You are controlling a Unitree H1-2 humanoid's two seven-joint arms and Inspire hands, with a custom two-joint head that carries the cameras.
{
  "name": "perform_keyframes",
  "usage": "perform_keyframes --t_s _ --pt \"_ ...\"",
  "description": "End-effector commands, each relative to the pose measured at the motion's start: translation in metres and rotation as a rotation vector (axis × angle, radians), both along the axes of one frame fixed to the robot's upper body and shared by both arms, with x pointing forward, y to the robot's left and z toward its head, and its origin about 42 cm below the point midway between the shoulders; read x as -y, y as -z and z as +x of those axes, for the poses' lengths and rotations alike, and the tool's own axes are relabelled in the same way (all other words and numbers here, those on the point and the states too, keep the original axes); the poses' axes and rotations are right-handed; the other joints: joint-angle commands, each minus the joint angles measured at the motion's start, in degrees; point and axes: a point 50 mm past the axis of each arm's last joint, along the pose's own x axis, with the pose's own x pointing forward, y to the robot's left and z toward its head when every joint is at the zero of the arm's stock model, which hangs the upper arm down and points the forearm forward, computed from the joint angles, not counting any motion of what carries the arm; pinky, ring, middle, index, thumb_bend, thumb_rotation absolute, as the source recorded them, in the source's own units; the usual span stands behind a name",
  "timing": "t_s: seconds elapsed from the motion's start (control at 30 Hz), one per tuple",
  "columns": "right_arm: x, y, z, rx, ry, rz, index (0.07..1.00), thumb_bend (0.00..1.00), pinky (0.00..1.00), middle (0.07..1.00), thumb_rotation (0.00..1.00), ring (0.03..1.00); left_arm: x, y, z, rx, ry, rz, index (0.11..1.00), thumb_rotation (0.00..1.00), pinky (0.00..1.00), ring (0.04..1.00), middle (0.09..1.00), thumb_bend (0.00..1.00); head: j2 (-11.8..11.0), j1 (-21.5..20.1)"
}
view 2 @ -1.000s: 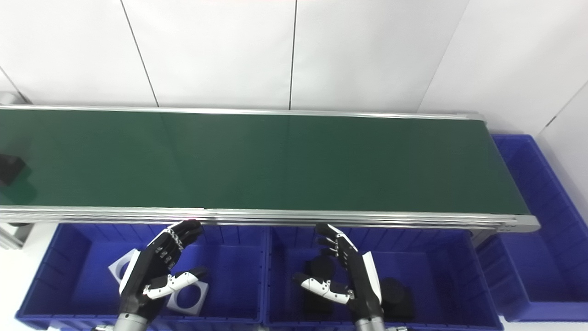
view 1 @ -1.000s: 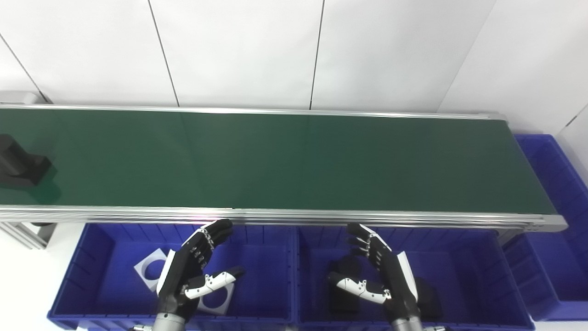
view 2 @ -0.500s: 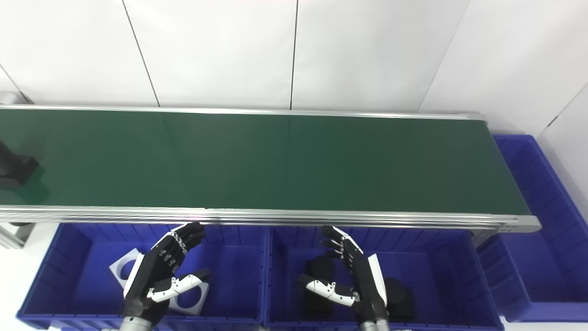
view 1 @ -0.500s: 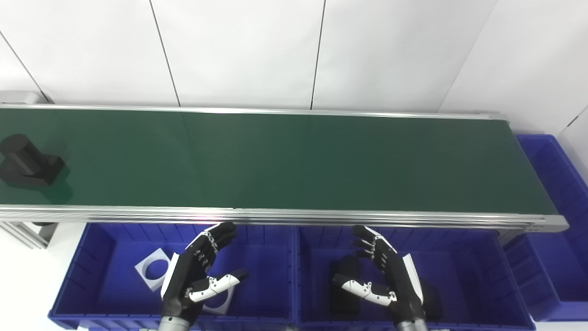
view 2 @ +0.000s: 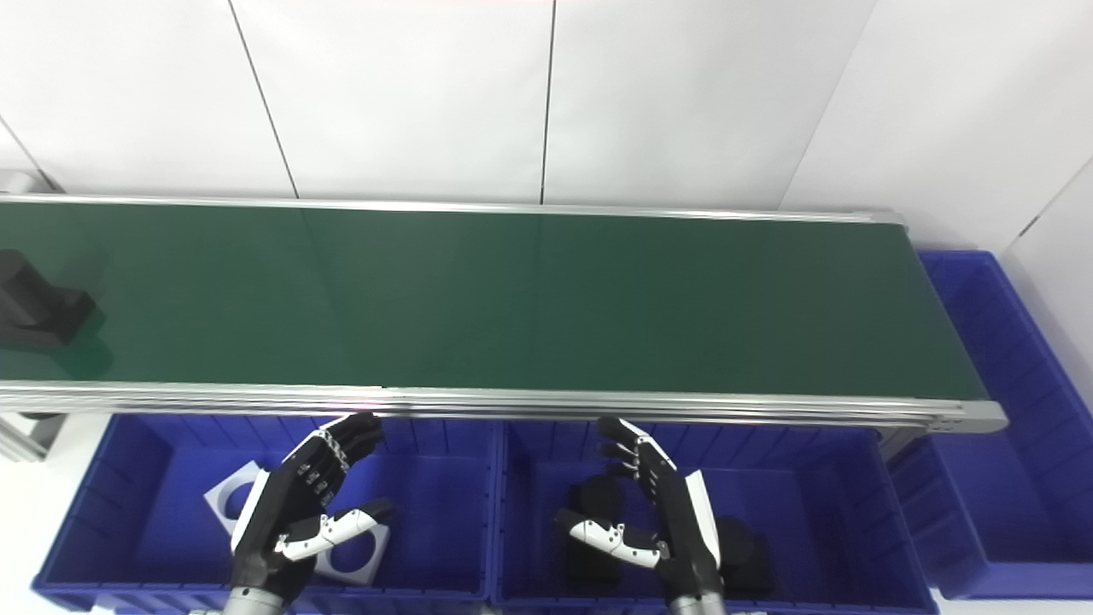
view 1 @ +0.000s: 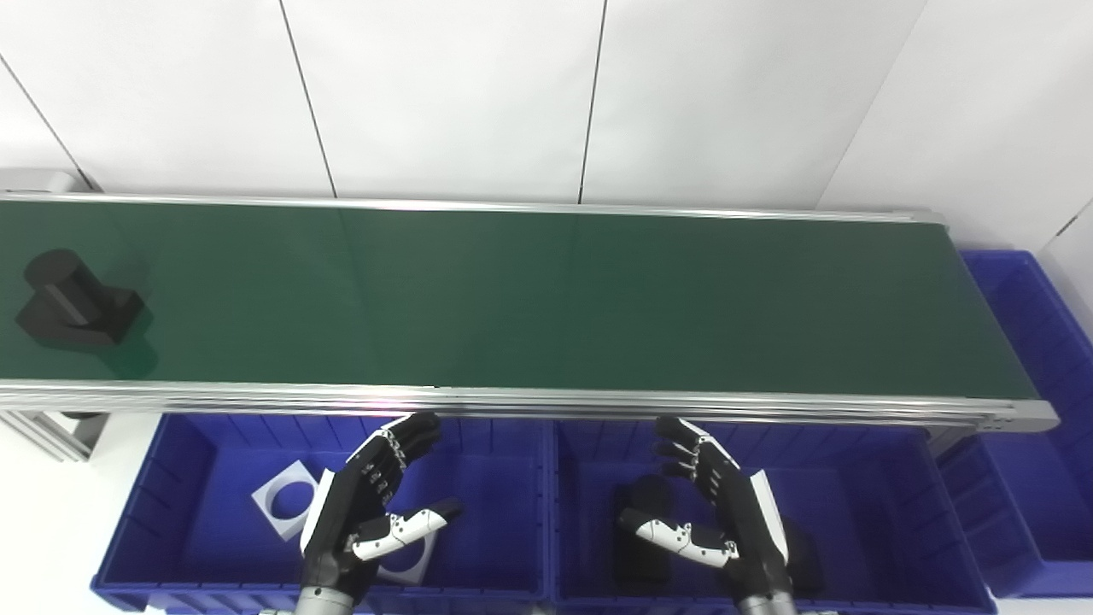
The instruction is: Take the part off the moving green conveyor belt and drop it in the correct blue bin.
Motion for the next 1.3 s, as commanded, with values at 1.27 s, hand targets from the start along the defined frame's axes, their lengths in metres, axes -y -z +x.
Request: perform_keyframes --t_s 1.27 --pt "0.023 0.004 0.002 0.023 -0.026 0.040 0.791 0.68 0.70 0.808 0.17 0.767 0.029 -0.002 0.001 0.046 0.009 0.009 0.731 0.00 0.84 0.771 0.769 0.64 -7.7 15.2"
